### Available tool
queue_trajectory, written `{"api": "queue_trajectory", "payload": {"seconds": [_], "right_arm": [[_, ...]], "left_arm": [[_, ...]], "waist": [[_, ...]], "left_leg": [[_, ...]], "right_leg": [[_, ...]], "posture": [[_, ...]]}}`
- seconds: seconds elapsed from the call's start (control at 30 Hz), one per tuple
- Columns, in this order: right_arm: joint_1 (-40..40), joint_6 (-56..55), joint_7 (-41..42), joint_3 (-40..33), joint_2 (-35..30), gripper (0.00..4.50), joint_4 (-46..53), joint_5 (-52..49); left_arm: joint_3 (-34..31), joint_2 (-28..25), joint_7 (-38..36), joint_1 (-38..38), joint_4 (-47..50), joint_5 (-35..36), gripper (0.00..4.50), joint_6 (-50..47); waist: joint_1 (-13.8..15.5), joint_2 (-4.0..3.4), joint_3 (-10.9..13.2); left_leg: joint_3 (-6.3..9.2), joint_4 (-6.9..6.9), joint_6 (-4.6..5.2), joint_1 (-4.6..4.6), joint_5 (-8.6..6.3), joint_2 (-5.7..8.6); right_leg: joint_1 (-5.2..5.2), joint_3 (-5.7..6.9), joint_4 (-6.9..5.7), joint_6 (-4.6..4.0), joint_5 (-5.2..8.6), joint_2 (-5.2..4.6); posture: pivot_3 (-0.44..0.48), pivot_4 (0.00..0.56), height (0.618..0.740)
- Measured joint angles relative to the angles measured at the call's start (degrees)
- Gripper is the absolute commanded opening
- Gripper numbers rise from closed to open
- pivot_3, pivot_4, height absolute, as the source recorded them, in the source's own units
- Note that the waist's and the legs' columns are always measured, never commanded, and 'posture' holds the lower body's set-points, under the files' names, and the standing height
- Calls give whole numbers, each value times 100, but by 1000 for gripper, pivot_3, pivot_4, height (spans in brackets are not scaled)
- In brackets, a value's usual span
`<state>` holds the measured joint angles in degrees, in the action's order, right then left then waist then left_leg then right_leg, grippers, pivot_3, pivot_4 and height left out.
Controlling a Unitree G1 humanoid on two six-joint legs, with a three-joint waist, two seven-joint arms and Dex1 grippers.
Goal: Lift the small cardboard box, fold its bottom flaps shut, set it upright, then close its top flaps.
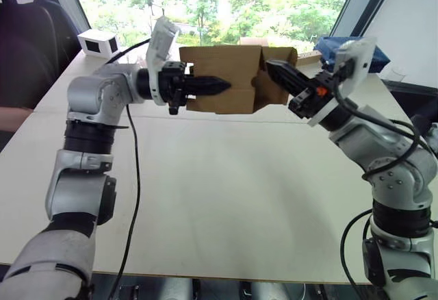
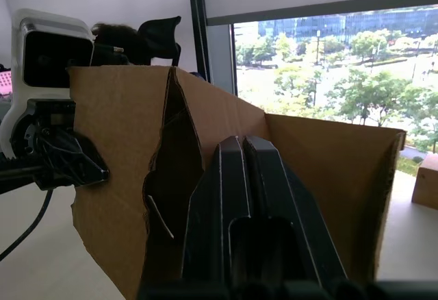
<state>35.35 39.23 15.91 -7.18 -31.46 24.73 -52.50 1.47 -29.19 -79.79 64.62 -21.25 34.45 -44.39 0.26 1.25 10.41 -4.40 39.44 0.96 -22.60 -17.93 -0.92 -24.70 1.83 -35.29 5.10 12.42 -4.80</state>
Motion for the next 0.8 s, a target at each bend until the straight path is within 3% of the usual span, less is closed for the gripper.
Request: {"api": "queue_trajectory", "payload": {"seconds": [0.57,0.8], "right_arm": [[155,193,502,234,289,37,-31,118],[-608,628,471,-574,-357,37,565,-529]], "left_arm": [[-9,-7,-236,-83,110,106,0,-181],[-9,-39,-230,-37,-320,-41,0,56]], "waist": [[3,-1,0],[36,0,1]], "left_leg": [[0,1,-1,0,0,0],[0,1,2,-5,-1,1]], "right_leg": [[0,0,-2,0,0,0],[0,1,5,1,0,-2]], "posture": [[0,150,740],[0,150,740]]}}
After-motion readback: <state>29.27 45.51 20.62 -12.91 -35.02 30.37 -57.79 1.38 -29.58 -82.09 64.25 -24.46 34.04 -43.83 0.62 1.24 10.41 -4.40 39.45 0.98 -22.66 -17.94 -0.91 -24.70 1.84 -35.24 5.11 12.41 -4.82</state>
